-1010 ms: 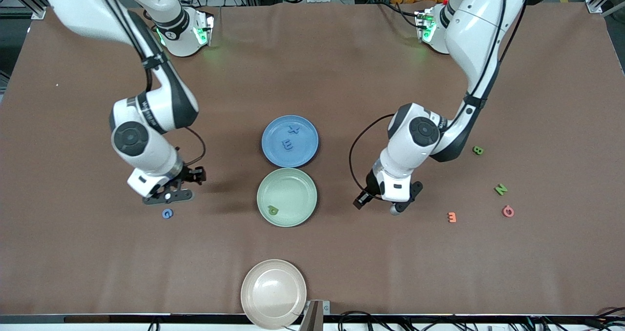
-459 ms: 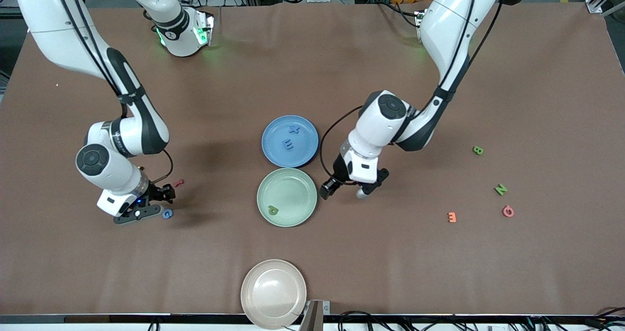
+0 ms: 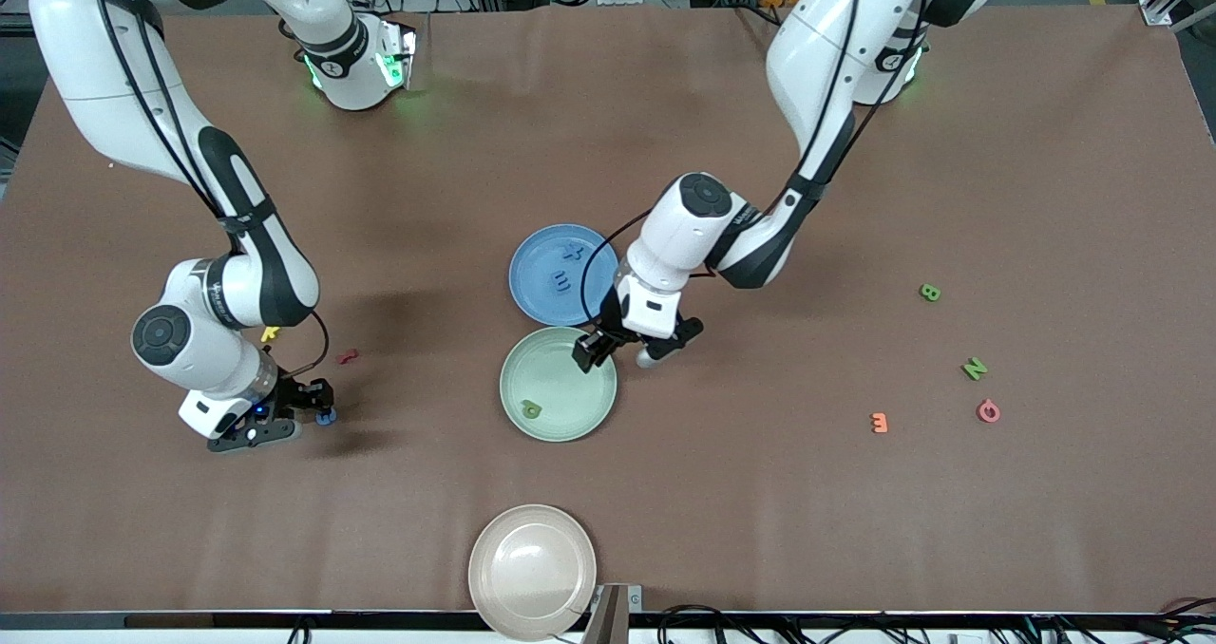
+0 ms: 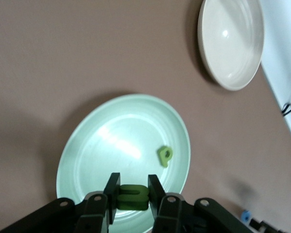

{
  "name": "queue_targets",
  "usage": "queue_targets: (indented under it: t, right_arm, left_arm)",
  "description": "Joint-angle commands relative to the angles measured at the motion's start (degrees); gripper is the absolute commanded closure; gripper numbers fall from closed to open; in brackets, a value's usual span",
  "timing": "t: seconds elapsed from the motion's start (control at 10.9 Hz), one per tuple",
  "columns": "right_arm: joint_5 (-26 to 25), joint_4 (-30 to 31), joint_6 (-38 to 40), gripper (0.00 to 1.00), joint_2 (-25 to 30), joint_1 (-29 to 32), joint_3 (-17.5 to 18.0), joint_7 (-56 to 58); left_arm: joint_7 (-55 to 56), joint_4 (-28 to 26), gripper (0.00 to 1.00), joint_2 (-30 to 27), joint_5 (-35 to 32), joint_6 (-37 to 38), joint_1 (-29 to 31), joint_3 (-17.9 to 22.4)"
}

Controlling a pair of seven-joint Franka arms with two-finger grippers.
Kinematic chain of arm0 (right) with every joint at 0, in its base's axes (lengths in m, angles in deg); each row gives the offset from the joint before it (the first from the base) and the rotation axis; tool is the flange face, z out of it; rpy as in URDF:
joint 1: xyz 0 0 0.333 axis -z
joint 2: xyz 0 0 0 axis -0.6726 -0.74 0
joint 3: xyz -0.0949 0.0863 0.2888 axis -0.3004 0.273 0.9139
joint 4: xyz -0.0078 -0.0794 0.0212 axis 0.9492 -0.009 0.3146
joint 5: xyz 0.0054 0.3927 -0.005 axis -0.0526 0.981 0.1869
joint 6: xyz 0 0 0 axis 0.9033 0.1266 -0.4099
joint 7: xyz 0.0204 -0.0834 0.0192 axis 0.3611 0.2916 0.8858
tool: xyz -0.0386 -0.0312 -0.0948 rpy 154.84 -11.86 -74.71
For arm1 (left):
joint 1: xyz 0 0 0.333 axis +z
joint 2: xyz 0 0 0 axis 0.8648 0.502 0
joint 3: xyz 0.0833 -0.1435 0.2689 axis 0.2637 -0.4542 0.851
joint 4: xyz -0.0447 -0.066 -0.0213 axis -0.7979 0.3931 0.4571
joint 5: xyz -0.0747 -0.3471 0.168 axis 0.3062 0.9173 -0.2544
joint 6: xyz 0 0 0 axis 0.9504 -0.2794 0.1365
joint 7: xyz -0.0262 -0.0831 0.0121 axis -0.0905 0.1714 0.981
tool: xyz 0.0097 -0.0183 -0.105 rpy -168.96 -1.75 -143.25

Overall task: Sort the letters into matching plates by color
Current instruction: 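Grasp blue e with the right gripper while the left gripper grasps green B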

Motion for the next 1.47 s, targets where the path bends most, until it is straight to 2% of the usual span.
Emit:
queue_targets:
  t: [0.0,0.09,0.18,0.28,0.46,0.64,0.73,0.92,1.1,1.19,1.29,1.38]
  right_arm:
    - [4.45,-4.33,1.00,0.37,-3.06,0.28,0.65,0.89]
    - [4.63,-4.86,1.00,0.37,-3.59,0.19,0.65,0.80]
    - [4.72,-5.04,1.00,0.38,-3.94,0.19,0.65,0.88]
    - [4.63,-5.13,0.91,0.38,-4.38,0.10,0.65,0.89]
    - [4.55,-5.05,0.91,0.40,-4.56,0.10,0.65,0.80]
    - [4.37,-4.96,0.99,0.44,-4.39,0.28,0.65,1.06]
    - [4.20,-4.78,0.91,0.52,-4.39,0.19,0.65,0.97]
    - [4.02,-4.52,0.47,0.69,-4.47,0.10,0.65,0.97]
    - [3.93,-4.08,0.21,0.69,-4.47,0.01,0.65,0.97]
    - [3.84,-4.08,0.29,0.80,-4.47,0.01,0.65,0.97]
    - [4.02,-4.17,0.38,1.00,-4.47,0.01,0.65,0.63]
    - [4.45,-4.25,0.73,1.00,-4.30,-0.25,0.65,0.45]
  left_arm:
    - [0.82,4.11,1.00,3.21,0.98,-0.85,-2.85,1.90]
    - [0.91,4.29,0.91,3.56,0.98,-0.85,-2.94,1.99]
    - [0.65,4.30,0.18,3.48,0.63,-0.85,-2.94,2.07]
    - [0.38,4.30,0.00,3.39,0.46,-0.85,-3.38,2.95]
    - [0.21,3.86,0.00,2.87,0.37,-0.76,-3.65,4.35]
    - [0.20,2.81,0.00,2.17,-2.43,-0.07,-3.56,6.72]
    - [-0.06,1.41,0.00,1.29,-5.23,2.38,-3.38,8.30]
    - [-0.67,-1.14,0.00,-1.43,-11.56,13.77,-1.46,9.28]
    - [-6.17,-5.52,0.00,-6.51,-12.20,21.70,3.36,9.02]
    - [-9.17,-8.42,0.00,-9.58,-12.20,24.52,6.26,8.67]
    - [-10.42,-12.54,0.00,-12.92,-12.20,24.90,7.68,8.58]
    - [-10.69,-17.19,0.00,-16.26,-12.20,24.81,8.04,8.58]
